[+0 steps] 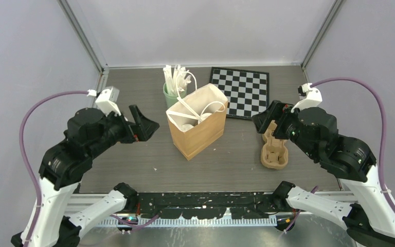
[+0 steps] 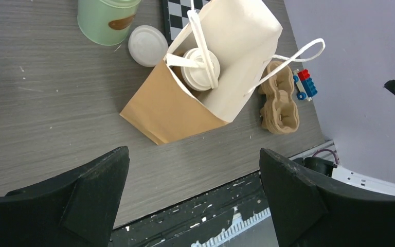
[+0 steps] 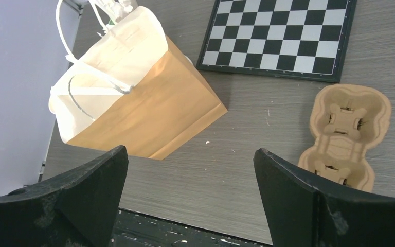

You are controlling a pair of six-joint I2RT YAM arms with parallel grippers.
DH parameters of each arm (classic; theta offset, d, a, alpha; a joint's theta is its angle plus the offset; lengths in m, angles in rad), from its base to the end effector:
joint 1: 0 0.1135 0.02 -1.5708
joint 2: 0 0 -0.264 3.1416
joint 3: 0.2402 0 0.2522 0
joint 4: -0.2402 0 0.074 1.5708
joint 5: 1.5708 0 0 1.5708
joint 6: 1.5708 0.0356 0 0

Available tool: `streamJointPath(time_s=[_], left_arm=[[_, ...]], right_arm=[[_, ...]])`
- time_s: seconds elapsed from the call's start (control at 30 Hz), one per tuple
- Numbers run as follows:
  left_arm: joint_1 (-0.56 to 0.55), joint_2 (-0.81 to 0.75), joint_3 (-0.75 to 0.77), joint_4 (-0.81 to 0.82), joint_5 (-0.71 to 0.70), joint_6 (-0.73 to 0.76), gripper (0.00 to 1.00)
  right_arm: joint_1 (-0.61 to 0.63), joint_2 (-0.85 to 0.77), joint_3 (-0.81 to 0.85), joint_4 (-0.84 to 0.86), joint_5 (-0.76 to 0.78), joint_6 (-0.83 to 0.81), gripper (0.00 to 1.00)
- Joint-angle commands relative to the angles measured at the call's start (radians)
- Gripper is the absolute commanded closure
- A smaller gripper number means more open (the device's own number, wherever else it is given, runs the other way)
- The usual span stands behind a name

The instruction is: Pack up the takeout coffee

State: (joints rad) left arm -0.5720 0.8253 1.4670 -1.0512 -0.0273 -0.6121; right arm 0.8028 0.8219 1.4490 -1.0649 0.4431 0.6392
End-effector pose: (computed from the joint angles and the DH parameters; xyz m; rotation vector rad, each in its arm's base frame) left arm 0.0861 -0.0543 0.4585 -0.0596 2.0557 -0.7297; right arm 0.0801 0.0610 0.4542 0.1208 1.9938 0.4957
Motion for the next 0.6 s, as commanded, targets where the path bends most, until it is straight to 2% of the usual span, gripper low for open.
streamJointPath(time_s=[0.0, 0.57], left_arm=[[-0.002, -0.067, -0.029, 0.012, -0.026, -0.016, 0.0], [-0.003, -0.09, -0.031, 0.063, -0.018, 0.068, 0.0]], right_arm=[[-0.002, 0.009, 0.005, 0.07, 0.008, 0.018, 0.04], [-0.002, -0.041, -0.02, 0.158, 0.044, 0.008, 0.03]])
